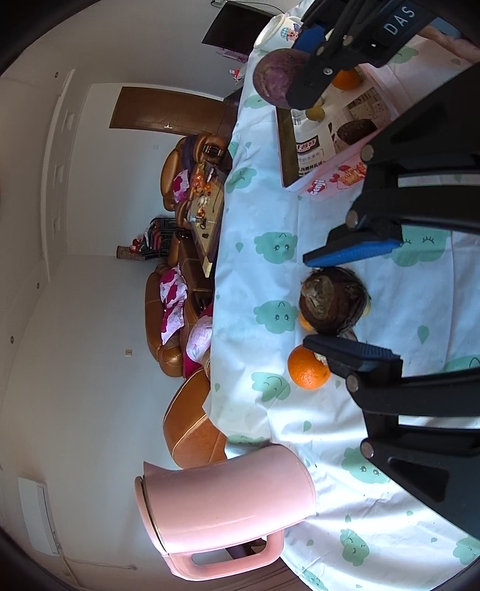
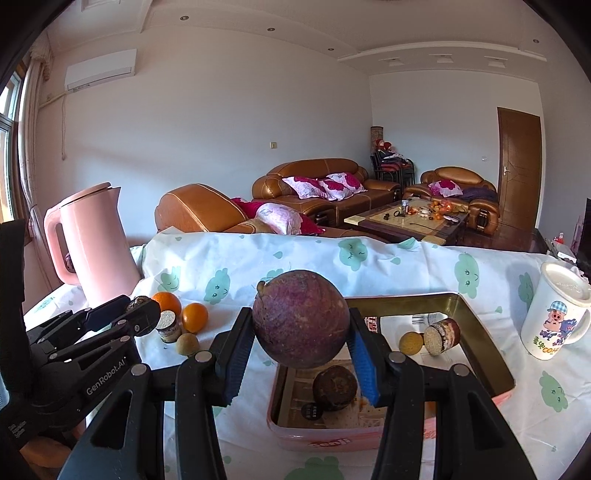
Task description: Organize fruits
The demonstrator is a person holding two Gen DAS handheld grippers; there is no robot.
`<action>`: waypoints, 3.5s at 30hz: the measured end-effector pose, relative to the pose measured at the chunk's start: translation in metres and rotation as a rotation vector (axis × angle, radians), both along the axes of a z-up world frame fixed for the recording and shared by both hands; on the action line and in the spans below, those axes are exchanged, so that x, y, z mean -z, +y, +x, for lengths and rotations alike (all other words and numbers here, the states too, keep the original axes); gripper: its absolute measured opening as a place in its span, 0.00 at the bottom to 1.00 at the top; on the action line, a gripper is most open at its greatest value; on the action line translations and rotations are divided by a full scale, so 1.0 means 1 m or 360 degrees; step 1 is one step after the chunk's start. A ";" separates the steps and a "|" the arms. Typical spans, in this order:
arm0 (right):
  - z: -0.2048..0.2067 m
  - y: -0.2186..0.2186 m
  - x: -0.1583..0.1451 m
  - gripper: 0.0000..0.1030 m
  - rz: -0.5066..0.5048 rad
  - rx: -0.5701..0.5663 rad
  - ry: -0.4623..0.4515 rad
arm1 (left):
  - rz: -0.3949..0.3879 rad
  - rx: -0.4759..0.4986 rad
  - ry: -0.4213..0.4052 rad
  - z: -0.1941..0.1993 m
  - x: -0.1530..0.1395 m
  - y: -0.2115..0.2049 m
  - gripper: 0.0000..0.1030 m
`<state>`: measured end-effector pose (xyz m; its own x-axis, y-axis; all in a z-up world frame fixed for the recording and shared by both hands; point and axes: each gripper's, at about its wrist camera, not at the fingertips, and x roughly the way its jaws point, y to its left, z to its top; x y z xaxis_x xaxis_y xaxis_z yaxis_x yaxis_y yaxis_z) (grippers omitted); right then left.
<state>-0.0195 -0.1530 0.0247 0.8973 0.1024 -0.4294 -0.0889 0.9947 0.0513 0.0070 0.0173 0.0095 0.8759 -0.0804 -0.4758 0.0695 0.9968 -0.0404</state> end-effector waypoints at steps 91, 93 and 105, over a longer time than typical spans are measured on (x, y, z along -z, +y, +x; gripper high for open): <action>0.005 -0.131 -0.003 0.76 -0.0010 0.0459 -0.0134 | 0.0190 0.0194 0.0041 0.026 0.011 -0.164 1.00; 0.004 -0.134 -0.002 0.76 0.0005 0.0474 -0.0147 | 0.0184 0.0190 0.0040 0.024 0.011 -0.162 1.00; -0.005 -0.127 0.004 0.76 -0.0028 0.0512 -0.0223 | 0.0156 0.0164 -0.0006 0.009 0.008 -0.147 1.00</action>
